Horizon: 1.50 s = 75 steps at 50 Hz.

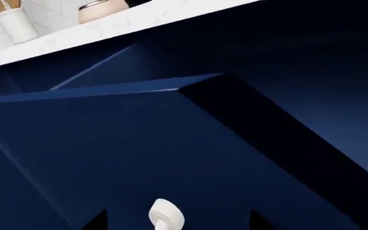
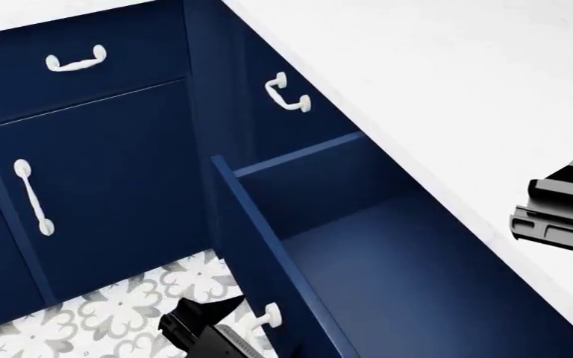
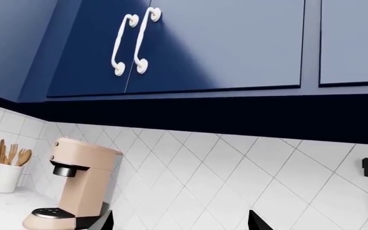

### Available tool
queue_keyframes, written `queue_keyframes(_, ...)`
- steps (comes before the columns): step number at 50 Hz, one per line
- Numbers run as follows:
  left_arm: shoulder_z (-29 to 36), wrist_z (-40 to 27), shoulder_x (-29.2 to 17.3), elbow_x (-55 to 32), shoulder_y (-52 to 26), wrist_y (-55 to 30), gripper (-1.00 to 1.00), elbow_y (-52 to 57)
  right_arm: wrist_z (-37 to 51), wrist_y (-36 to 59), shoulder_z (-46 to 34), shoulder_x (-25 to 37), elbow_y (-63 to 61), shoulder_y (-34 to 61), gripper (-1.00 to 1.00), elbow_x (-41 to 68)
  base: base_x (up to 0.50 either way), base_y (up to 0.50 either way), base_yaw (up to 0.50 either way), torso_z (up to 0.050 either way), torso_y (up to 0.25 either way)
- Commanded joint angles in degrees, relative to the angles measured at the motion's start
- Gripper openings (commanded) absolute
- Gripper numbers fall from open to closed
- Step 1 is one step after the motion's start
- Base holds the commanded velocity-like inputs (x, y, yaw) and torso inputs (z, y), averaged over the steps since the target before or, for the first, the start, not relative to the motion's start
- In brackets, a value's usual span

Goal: Close the left drawer.

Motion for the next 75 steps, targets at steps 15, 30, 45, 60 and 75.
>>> queue_keyframes(15,2.28,-2.19,-7.74,-3.20,2.04,-5.59,1.00,13.31,0.17,1.93,-3.79,-0.71,-0.72,3.14,1.00,-0.34,0.00,0.00,0.00,0.000,0.000)
queue_keyframes(30,-1.97,-7.73,-15.85,-5.59,4.02,-7.64,1.00,20.10,0.19,2.34,-7.25,-1.69,-0.27,5.71,1.00,-0.97,0.00,0.00,0.00,0.000,0.000)
queue_keyframes(45,-8.09,-16.01,-24.98,-10.65,10.64,-8.97,1.00,29.22,0.04,2.48,-7.90,-1.77,-0.47,6.12,1.00,-0.76,0.00,0.00,0.00,0.000,0.000)
queue_keyframes(60,-14.39,-24.68,-32.98,-15.09,16.83,-8.38,1.00,38.50,-0.17,3.00,-9.11,-1.98,-0.27,8.00,1.00,-0.77,0.00,0.00,0.00,0.000,0.000)
queue_keyframes(75,-17.46,-27.28,-36.05,-16.91,20.98,-5.45,1.00,39.96,-2.07,17.79,-13.60,-0.72,-9.97,21.45,1.00,1.12,0.00,0.00,0.00,0.000,0.000)
